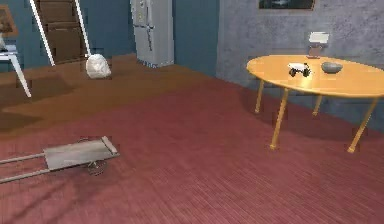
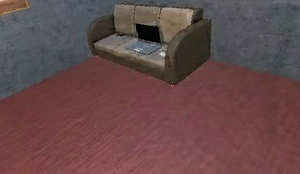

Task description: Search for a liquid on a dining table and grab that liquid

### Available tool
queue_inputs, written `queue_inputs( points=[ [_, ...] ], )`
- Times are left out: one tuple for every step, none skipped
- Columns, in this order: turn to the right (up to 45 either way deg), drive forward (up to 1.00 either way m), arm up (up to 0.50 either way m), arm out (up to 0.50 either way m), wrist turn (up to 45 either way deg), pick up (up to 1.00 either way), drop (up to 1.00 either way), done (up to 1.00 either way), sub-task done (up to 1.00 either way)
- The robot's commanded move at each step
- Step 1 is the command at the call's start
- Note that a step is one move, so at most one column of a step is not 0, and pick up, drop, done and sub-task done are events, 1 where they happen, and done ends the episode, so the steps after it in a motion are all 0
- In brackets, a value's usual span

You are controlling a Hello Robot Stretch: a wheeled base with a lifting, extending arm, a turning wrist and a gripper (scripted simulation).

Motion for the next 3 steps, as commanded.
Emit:
queue_inputs(
  points=[
    [0.0,1.0,0.0,0.0,0.0,0.0,0.0,0.0,0.0],
    [0.0,1.0,0.0,0.0,0.0,0.0,0.0,0.0,0.0],
    [-45.0,0.0,0.0,0.0,0.0,0.0,0.0,0.0,0.0]
  ],
)
